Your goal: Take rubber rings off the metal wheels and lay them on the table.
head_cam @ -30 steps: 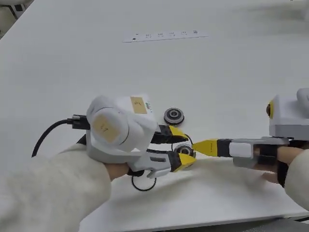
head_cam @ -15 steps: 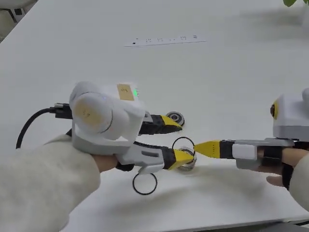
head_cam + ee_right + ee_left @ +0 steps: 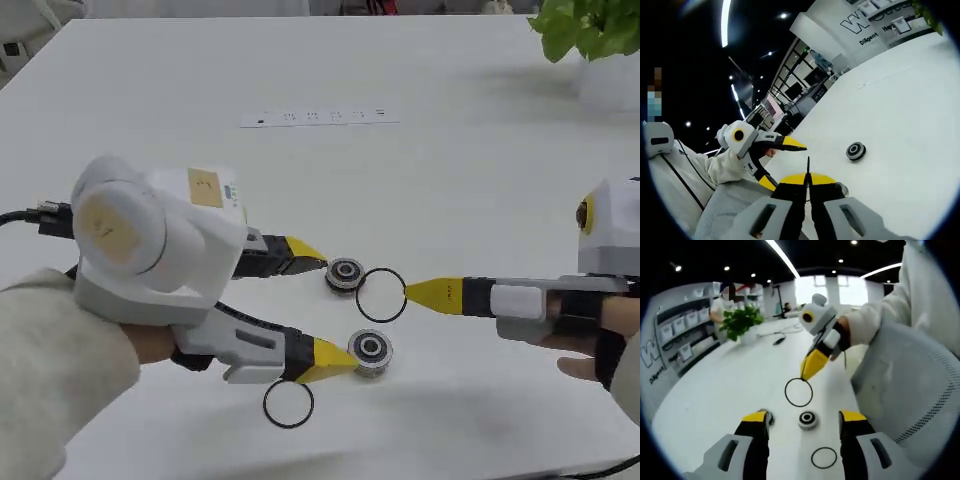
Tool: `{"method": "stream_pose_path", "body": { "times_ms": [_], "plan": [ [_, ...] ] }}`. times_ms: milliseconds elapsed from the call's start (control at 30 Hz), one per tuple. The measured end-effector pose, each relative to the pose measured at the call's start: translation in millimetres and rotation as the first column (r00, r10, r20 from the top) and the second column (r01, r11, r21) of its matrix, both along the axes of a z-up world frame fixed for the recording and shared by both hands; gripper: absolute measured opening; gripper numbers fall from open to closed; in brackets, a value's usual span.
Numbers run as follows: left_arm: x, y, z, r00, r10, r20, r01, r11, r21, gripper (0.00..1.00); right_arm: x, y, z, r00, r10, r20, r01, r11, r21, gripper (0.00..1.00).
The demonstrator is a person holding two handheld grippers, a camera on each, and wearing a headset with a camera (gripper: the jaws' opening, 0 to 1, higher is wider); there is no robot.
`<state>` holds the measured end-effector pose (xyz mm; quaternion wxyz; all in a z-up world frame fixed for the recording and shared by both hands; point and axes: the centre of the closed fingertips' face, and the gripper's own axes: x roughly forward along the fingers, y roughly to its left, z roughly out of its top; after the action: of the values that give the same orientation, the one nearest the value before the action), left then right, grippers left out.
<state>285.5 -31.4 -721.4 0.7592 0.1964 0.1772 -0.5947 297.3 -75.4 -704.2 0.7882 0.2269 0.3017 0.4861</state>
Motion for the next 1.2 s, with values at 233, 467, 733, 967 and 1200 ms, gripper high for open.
{"method": "stream_pose_path", "body": {
  "times_ms": [233, 467, 733, 967, 1200],
  "plan": [
    [-0.4, 36.7, 9.8, 0.997, 0.073, -0.004, -0.073, 0.997, -0.014, 0.64, -4.7, 16.0, 26.5, 0.997, 0.036, 0.074, -0.032, 0.998, -0.059, 0.00],
    [3.2, 56.9, 10.7, 0.992, 0.125, 0.016, -0.125, 0.992, -0.006, 0.71, -7.8, 41.7, 46.5, 0.991, 0.058, 0.117, -0.052, 0.997, -0.058, 0.00],
    [-9.2, 54.9, -11.0, 0.997, 0.066, -0.043, -0.066, 0.998, 0.012, 0.73, -6.5, 66.6, 36.4, 0.994, 0.057, 0.094, -0.050, 0.996, -0.074, 0.00],
    [-10.7, 52.2, -19.1, 0.995, 0.054, -0.089, -0.056, 0.998, -0.010, 0.72, -10.7, 77.6, 15.2, 0.994, 0.100, 0.034, -0.098, 0.994, -0.038, 0.00],
    [-8.6, 50.9, -27.9, 0.994, 0.062, -0.093, -0.061, 0.998, 0.009, 0.72, -15.0, 74.2, -14.2, 0.992, 0.119, -0.048, -0.123, 0.988, -0.096, 0.00]
  ]
}}
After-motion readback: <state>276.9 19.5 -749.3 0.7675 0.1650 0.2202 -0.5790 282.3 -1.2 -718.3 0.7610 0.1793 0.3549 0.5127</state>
